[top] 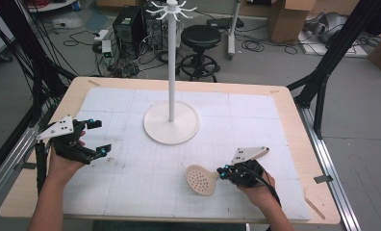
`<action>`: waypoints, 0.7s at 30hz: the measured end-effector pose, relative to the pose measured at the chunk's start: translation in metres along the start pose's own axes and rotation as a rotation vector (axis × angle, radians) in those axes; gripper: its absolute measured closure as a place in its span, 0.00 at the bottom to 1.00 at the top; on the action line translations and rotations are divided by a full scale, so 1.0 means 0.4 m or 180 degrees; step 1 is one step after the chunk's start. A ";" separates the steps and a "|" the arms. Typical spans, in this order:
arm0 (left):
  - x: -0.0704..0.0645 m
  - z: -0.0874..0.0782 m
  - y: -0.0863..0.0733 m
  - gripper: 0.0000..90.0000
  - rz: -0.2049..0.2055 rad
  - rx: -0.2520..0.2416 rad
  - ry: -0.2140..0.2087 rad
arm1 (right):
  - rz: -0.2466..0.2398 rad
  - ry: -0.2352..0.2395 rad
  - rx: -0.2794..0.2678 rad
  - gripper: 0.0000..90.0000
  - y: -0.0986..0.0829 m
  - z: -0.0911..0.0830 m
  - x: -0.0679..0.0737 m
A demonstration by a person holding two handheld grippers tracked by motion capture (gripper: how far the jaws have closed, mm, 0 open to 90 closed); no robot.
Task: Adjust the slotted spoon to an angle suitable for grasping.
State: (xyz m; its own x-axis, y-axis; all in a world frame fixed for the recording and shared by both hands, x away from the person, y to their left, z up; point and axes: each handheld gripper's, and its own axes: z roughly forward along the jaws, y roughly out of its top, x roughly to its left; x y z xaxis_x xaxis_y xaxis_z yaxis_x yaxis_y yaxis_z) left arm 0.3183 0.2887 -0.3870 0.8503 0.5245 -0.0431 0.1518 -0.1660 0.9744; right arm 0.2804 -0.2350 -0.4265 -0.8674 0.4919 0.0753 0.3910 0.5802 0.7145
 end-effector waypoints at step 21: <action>0.001 0.005 -0.002 0.02 0.0010 0.0041 0.0006 | -0.0072 0.0192 0.0095 0.99 0.065 0.101 0.004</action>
State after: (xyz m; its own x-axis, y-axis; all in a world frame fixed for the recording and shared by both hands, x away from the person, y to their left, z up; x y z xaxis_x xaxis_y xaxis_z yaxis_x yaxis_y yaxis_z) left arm 0.3194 0.2874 -0.3883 0.8499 0.5255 -0.0396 0.1556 -0.1785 0.9716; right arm 0.3014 -0.1928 -0.4361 -0.8927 0.4390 0.1019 0.3795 0.6103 0.6954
